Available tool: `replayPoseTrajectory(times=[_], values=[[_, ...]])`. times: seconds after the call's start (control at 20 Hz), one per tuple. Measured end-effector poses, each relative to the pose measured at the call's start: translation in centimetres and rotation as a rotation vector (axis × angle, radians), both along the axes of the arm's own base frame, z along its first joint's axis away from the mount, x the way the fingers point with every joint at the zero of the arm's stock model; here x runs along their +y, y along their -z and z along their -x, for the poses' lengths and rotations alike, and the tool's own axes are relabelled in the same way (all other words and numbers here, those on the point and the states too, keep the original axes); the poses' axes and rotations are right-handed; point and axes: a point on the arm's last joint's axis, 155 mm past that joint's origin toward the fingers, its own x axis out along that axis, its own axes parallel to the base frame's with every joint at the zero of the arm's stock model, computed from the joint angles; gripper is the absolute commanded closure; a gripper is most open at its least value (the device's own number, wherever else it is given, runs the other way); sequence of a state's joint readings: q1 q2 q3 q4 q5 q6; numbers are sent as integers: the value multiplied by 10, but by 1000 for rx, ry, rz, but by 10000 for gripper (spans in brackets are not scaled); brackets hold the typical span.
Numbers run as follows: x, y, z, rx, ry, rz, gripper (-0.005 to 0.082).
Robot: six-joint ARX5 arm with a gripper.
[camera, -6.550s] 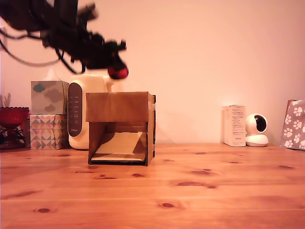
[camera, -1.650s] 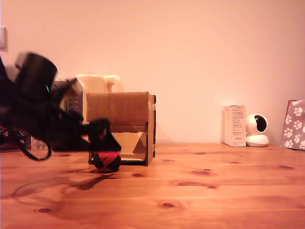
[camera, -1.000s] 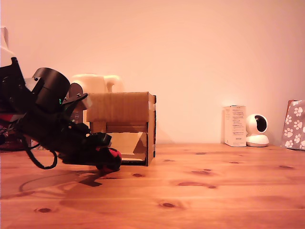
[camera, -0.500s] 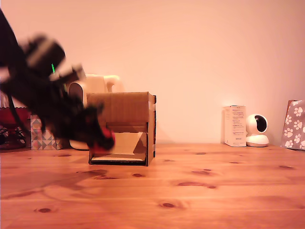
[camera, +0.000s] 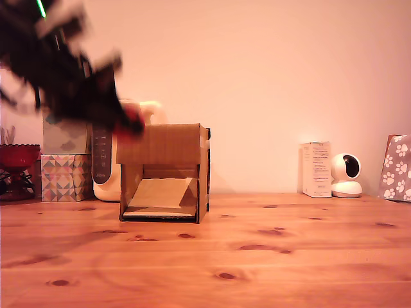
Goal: Drop the footbag into the cardboard dice tower
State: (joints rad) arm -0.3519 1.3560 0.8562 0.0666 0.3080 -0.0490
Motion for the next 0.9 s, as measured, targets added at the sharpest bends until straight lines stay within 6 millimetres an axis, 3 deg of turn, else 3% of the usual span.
replayPoseTrajectory(times=[0.15,0.35,0.65,0.75,0.9], values=[[-2,-35,-6,-123,-2,44,607],[-5,-46,-14,-148,-3,53,607],[-12,-125,-42,-286,-15,89,607],[-16,-123,-53,-270,-15,78,607],[-24,-95,-75,-186,-10,37,607]])
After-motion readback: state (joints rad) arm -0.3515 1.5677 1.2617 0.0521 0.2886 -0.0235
